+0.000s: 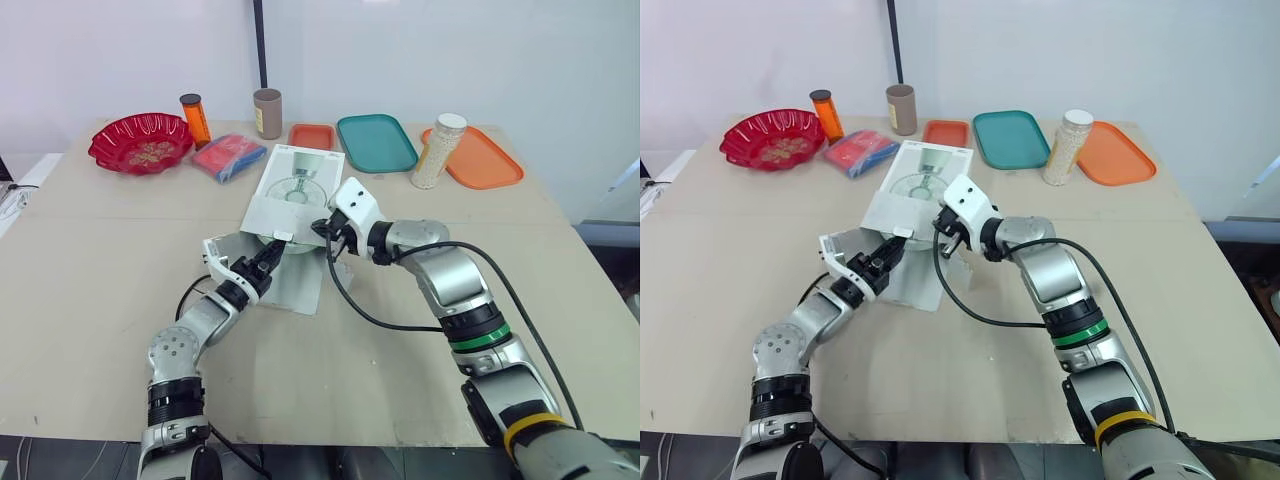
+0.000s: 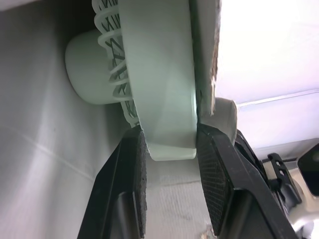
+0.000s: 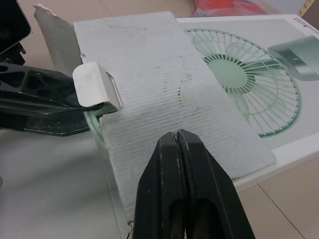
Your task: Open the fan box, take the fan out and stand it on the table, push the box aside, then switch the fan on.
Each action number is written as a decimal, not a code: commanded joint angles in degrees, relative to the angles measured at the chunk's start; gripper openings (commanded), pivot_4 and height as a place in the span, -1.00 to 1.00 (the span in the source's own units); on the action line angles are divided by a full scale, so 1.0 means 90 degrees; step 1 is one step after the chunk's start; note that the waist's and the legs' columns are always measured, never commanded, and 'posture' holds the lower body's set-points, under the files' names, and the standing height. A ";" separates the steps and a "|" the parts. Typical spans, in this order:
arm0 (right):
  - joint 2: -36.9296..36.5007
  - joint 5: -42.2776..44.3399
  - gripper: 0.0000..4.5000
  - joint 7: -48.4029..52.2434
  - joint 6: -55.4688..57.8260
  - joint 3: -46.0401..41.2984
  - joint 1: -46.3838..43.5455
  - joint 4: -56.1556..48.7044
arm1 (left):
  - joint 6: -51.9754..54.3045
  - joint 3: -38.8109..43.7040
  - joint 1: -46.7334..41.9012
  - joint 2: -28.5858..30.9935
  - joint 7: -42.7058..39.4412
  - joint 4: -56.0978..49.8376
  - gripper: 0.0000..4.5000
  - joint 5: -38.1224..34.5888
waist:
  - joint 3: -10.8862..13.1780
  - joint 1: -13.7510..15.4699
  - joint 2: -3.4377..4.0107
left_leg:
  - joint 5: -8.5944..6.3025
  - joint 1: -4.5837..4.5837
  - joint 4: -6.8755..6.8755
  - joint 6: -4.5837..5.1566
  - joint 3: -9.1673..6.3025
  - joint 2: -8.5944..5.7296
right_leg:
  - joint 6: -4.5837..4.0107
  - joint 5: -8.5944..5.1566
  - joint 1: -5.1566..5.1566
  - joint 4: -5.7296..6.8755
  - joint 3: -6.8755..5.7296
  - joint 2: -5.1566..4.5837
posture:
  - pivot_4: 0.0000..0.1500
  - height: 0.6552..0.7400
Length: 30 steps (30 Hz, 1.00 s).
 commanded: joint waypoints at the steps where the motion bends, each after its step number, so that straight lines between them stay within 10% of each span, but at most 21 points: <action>1: -0.0015 -0.0044 -1.00 0.0018 0.0149 0.0108 0.0105 0.0006 | 0.0365 0.0052 0.0500 0.0220 0.0273 -0.0531 -0.56 -0.0383 | 0.0000 -0.0004 0.0000 | 0.0000 0.0000 0.0000 0.0000 0.0000 0.0000 | 0.0000 0.0000 0.0000 0.0000 0.0000 0.0000 | 1.00 1.00; 9: -0.0072 -0.0049 -1.00 0.0068 0.0150 0.0131 0.0103 -0.0006 | 0.0727 0.0048 0.1651 0.0644 0.0784 -0.1501 -0.56 -0.1365 | -0.0007 0.0001 -0.0004 | -0.0006 0.0005 0.0000 0.0010 0.0001 0.0003 | -0.0001 0.0000 0.0002 0.0000 0.0005 0.0001 | 1.00 1.00; 19: -0.0041 -0.0075 -1.00 0.0117 0.0048 0.0235 0.0062 0.0078 | 0.0087 -0.0095 0.1495 0.0765 0.0792 -0.1330 0.98 -0.1428 | -0.0008 0.0016 -0.0005 | -0.0006 0.0005 0.0001 0.0010 0.0002 0.0002 | -0.0003 0.0002 0.0002 0.0001 0.0004 0.0001 | 1.00 1.00; 30: -0.0055 -0.0117 -1.00 0.0164 0.0036 0.0253 0.0064 0.0052 | -0.0339 -0.0387 0.0790 0.0498 0.0443 -0.0645 0.98 -0.1202 | -0.0008 0.0020 -0.0005 | -0.0005 0.0004 0.0001 0.0009 0.0002 0.0001 | -0.0003 0.0002 0.0002 0.0000 0.0003 0.0001 | 1.00 1.00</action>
